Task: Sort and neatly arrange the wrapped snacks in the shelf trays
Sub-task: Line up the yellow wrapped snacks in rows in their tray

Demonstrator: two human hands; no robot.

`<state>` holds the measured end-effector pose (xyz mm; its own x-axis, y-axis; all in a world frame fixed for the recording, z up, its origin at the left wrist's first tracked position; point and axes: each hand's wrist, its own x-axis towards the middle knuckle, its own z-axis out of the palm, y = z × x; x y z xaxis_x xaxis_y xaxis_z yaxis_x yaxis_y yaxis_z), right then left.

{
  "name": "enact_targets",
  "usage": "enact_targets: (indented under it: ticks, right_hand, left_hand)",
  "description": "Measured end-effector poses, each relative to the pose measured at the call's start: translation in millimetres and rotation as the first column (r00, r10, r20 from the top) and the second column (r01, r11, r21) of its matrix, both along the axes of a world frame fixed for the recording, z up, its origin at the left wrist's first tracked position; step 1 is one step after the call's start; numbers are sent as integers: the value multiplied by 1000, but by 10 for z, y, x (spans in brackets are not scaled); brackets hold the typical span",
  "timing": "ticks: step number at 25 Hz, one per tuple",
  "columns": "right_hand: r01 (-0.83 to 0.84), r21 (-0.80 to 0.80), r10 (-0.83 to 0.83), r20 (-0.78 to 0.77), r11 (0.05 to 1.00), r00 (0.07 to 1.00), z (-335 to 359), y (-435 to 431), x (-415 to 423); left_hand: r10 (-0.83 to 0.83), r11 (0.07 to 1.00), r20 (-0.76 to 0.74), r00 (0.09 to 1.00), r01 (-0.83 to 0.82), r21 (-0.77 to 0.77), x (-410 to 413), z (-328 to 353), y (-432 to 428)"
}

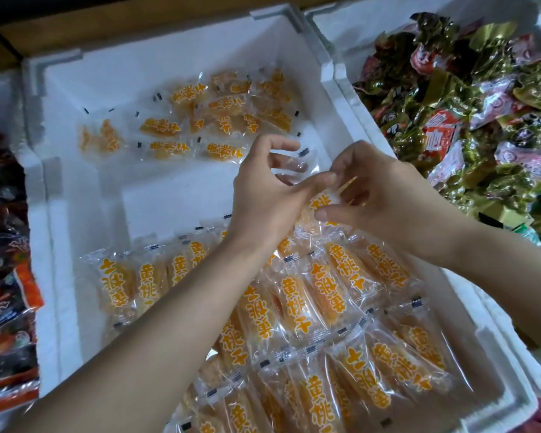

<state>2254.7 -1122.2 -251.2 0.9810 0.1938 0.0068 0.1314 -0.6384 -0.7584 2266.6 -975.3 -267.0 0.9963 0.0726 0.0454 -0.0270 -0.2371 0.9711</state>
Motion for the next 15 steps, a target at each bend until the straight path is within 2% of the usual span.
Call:
enact_targets:
  ticks: [3,5,7,8,9,11,13,15]
  right_hand:
    - [86,-9,-86,1,996,996,-41,-47,80]
    - [159,-47,-159,-10,986,987,-86,-118,174]
    - [201,-91,-202,-12,975,979,-177,-100,243]
    - [209,-124,-211,-5,970,977,-240,-60,263]
    - [209,-164,-210,7,964,978,-308,-6,276]
    - [191,-270,-184,50,944,982,-443,86,287]
    - [168,-369,-135,114,914,984,-538,107,291]
    - [125,-402,-56,180,907,982,-578,81,284]
  left_hand:
    - [-91,993,13,996,90,73,82,-64,-17]
    - [-175,947,-50,983,182,263,180,-187,41]
    - [-272,776,-209,939,343,529,320,-338,127]
    - [-300,685,-285,910,414,600,371,-385,159]
    - [-325,632,-331,886,464,621,404,-411,179]
    - [-337,623,-358,871,491,608,411,-402,185]
    - [-316,634,-340,886,464,619,372,-409,193]
    - [-328,601,-281,902,428,675,316,-418,218]
